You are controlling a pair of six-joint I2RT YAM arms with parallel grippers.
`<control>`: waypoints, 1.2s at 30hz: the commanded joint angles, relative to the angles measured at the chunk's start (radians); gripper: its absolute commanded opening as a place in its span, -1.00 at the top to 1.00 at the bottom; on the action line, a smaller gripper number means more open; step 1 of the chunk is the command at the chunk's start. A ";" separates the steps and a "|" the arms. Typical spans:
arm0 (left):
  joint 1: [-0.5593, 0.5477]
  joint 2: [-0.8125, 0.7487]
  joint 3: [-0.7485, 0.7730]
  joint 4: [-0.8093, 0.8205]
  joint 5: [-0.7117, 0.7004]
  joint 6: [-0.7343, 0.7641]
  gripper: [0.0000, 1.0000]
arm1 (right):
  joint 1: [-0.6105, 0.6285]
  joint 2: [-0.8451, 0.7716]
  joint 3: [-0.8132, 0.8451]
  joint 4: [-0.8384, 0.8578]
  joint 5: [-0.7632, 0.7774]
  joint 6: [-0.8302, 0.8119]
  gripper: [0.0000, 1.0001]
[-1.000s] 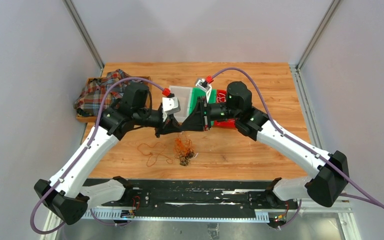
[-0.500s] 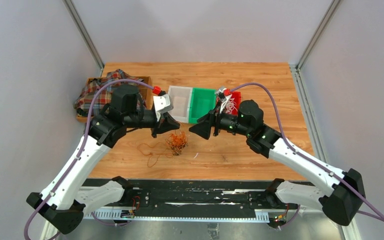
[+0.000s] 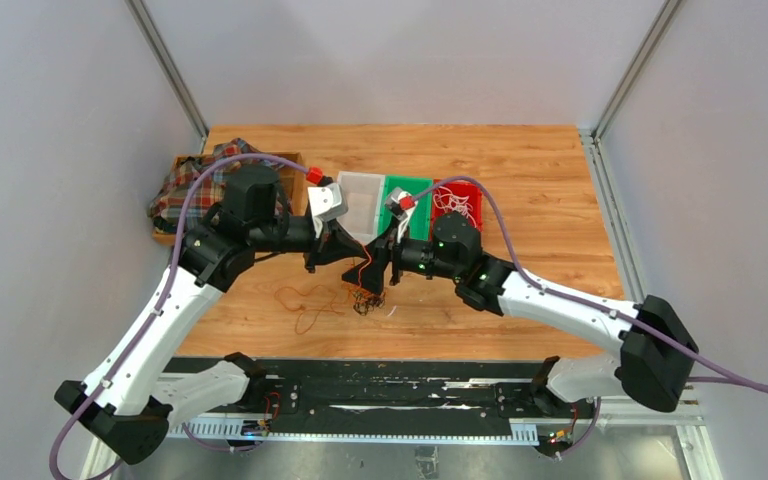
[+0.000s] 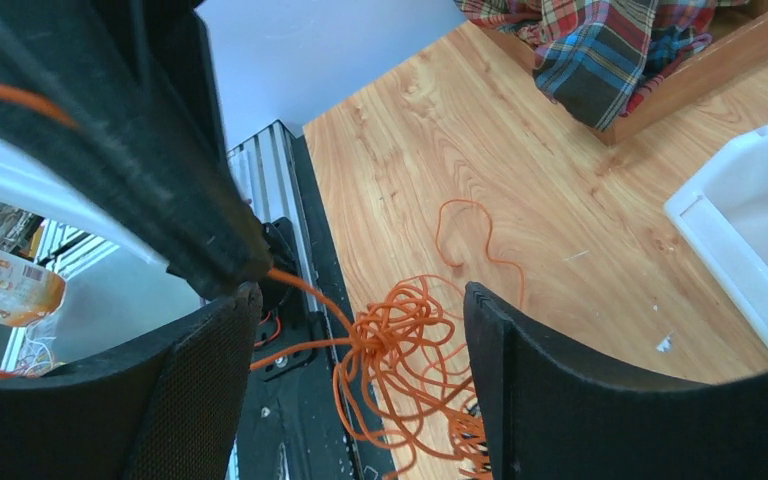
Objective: Untangle the cables
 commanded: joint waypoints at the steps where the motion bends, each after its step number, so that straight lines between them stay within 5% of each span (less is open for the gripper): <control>1: -0.009 0.005 0.042 0.024 0.030 -0.029 0.99 | 0.039 0.083 0.060 0.132 0.049 -0.012 -0.48; 13: -0.015 0.011 0.242 0.024 0.120 -0.176 0.99 | 0.048 0.250 0.018 0.186 0.194 -0.039 -0.46; 28: -0.015 0.068 0.706 0.059 -0.075 -0.159 0.99 | 0.048 0.248 -0.296 0.280 0.334 0.106 -0.45; 36: -0.015 -0.047 0.531 0.019 -0.179 -0.005 0.99 | 0.015 0.110 -0.353 0.284 0.277 0.176 -0.40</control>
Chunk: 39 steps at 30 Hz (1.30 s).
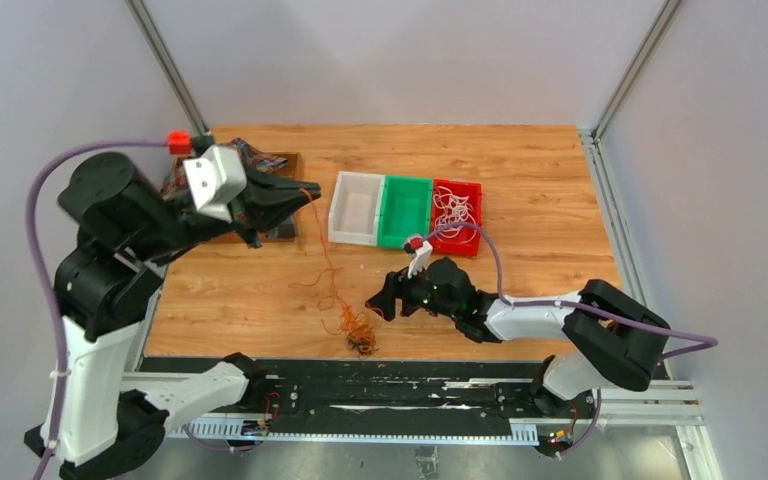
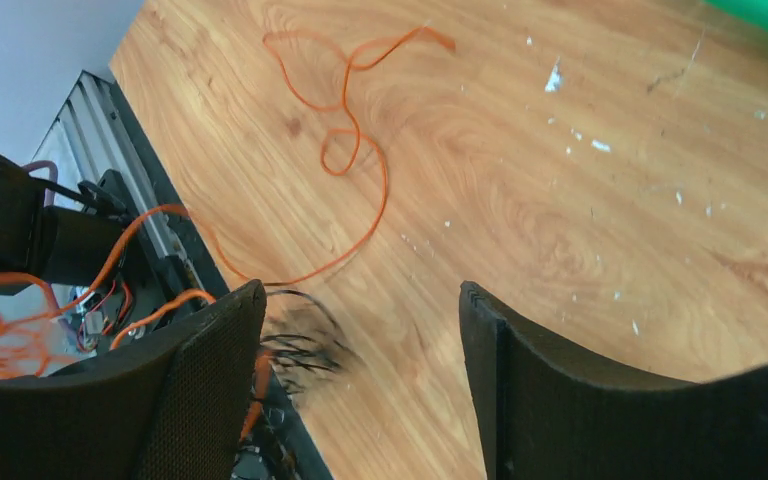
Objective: Untangle the cables
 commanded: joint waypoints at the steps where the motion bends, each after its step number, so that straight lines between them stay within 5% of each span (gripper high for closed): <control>1: -0.006 -0.078 -0.087 0.078 -0.093 0.119 0.99 | -0.025 -0.104 0.000 -0.071 -0.010 0.027 -0.38; 12: -0.006 -0.080 -0.132 0.070 -0.139 0.168 0.99 | 0.001 -0.241 0.109 -0.170 -0.050 -0.176 -0.39; 21: -0.006 -0.067 -0.145 0.069 -0.144 0.183 0.99 | 0.054 -0.185 0.299 -0.160 -0.307 -0.331 -0.36; 29: -0.006 -0.039 -0.108 0.069 -0.151 0.185 0.99 | 0.058 0.039 0.443 -0.091 -0.347 -0.280 0.00; 36: -0.006 0.021 0.003 0.080 -0.188 0.217 0.99 | 0.062 0.164 0.400 0.003 -0.326 -0.176 0.44; 39: -0.006 0.055 0.074 0.102 -0.225 0.224 0.99 | 0.062 0.197 0.374 0.028 -0.301 -0.161 0.48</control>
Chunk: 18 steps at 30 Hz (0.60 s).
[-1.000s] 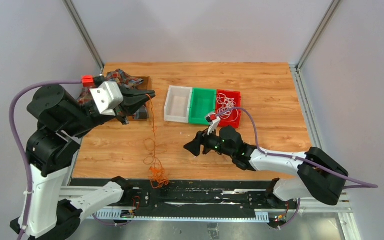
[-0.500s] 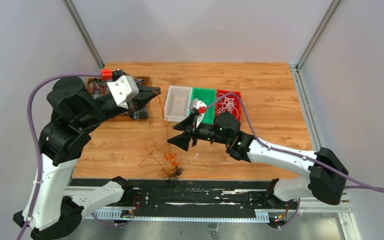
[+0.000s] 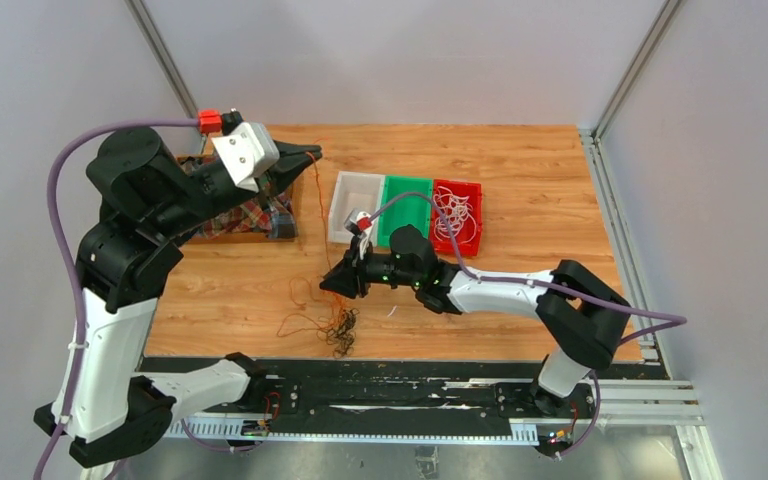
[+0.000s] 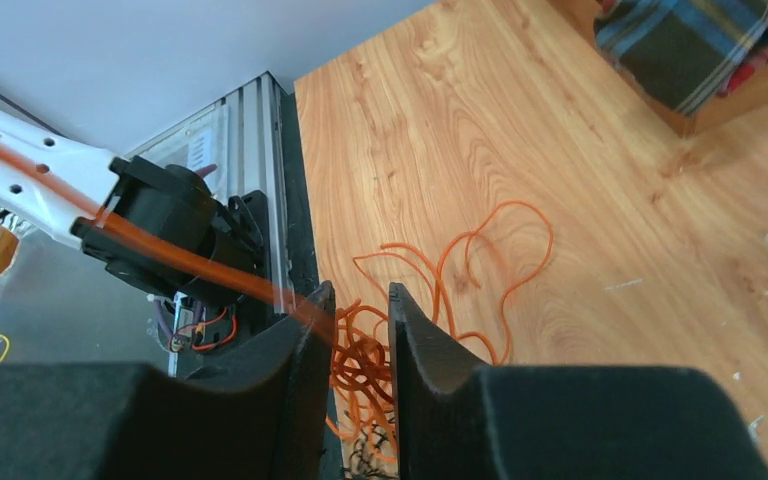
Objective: Untangle the cables
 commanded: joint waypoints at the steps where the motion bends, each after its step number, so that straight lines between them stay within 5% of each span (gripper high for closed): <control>1: -0.004 0.037 0.115 0.063 -0.060 0.029 0.99 | 0.015 0.042 -0.040 0.096 0.026 0.051 0.48; 9: -0.004 0.095 0.287 0.109 -0.165 0.107 0.99 | 0.019 0.155 -0.109 0.169 0.061 0.111 0.38; 18: -0.004 0.124 0.354 0.360 -0.383 0.200 0.99 | 0.030 0.163 -0.159 0.138 0.141 0.105 0.28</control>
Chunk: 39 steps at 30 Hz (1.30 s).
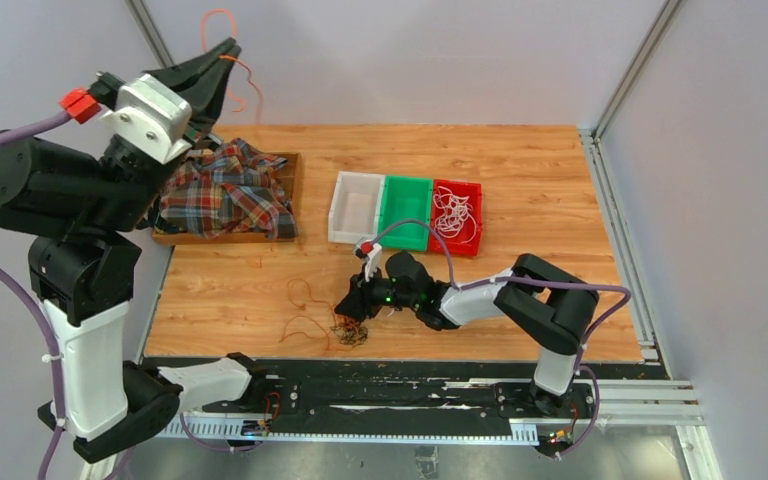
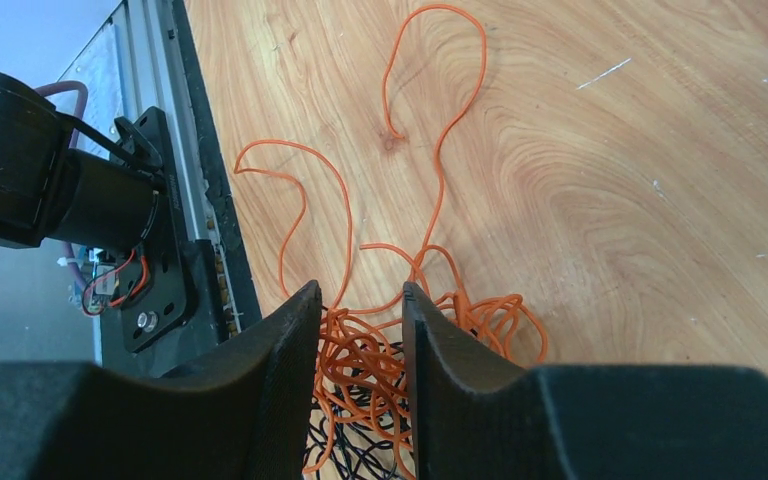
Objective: Untangle the cables
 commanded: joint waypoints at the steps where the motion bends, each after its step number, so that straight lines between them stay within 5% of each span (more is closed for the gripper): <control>1: -0.003 0.029 0.063 0.134 -0.097 0.055 0.99 | 0.017 -0.024 -0.009 0.013 0.050 -0.001 0.27; 5: -0.003 0.032 0.059 0.050 -0.050 0.040 0.99 | 0.016 -0.123 -0.002 -0.066 0.077 -0.033 0.11; 11: -0.003 -0.048 -0.189 0.060 -0.044 0.021 0.99 | -0.015 -0.293 0.074 -0.287 0.114 -0.079 -0.11; 25: -0.003 -0.061 -0.528 0.129 -0.101 -0.043 0.99 | -0.233 -0.291 0.333 -0.474 0.113 -0.059 -0.08; 39: -0.002 0.188 -0.457 0.312 -0.252 0.089 0.99 | -0.367 -0.300 0.284 -0.654 0.185 -0.089 -0.10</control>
